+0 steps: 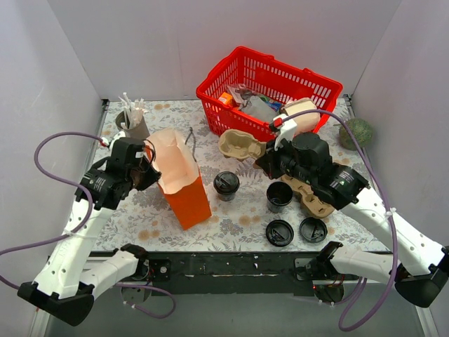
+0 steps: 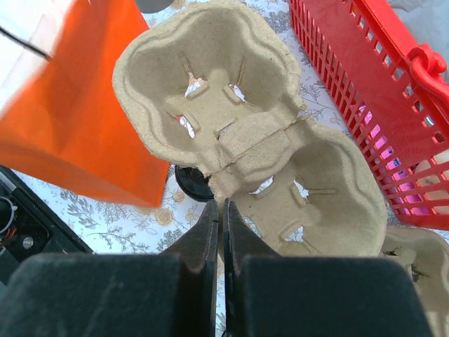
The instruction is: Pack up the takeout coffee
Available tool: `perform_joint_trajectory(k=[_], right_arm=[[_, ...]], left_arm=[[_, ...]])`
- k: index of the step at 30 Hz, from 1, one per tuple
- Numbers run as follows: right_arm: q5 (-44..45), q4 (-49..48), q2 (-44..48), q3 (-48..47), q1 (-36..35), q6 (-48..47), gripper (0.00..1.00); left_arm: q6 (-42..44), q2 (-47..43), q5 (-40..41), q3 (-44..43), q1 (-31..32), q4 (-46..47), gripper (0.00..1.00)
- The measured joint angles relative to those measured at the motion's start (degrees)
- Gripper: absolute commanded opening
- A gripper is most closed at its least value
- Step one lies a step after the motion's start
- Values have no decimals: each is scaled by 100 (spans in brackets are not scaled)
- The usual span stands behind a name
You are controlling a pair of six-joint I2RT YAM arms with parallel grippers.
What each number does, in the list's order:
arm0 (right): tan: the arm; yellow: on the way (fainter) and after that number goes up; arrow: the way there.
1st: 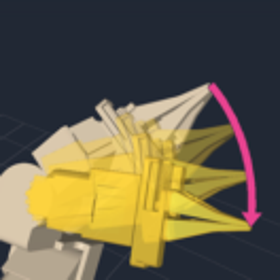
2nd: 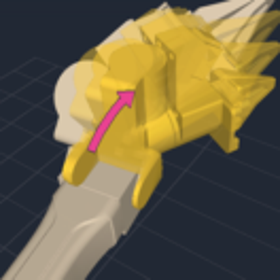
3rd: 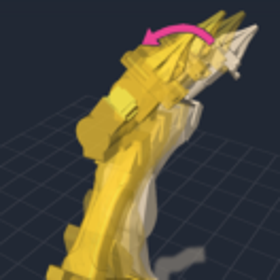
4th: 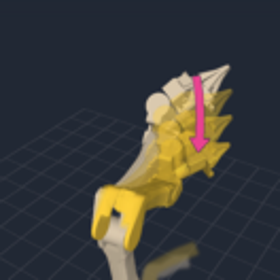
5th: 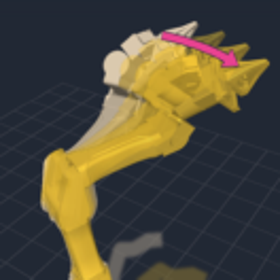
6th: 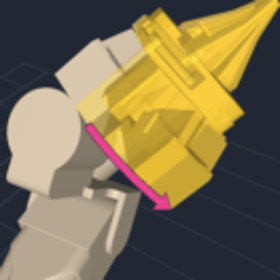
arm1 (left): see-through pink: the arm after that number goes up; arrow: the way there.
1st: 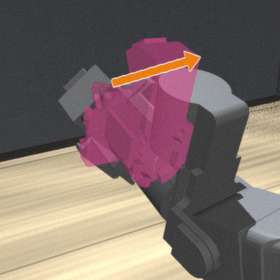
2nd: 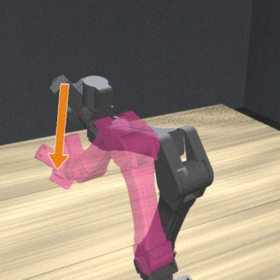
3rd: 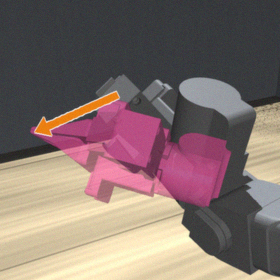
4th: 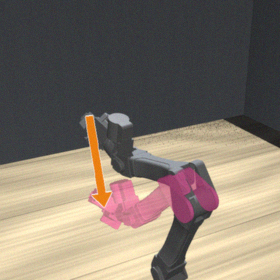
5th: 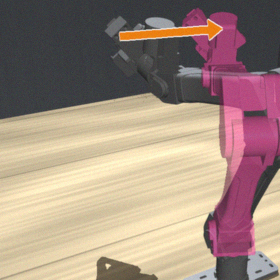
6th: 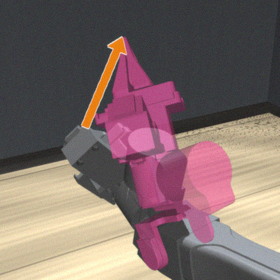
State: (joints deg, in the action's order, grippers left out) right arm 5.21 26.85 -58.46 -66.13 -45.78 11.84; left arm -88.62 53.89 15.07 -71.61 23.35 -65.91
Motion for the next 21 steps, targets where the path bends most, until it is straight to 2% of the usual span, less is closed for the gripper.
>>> perform_joint_trajectory(k=[7, 16, 21], right_arm=[[37, 61, 31, -236, 0, 0, 1], [516, 118, 358, -780, 0, 155, 1], [289, 125, 282, -1165, 0, 304, 1]], left_arm=[[-24, 24, -704, 271, 0, 426, 0], [-883, -457, -1008, 984, 37, 1255, 0], [-1182, -393, -1016, 1128, 203, 1635, 0]])
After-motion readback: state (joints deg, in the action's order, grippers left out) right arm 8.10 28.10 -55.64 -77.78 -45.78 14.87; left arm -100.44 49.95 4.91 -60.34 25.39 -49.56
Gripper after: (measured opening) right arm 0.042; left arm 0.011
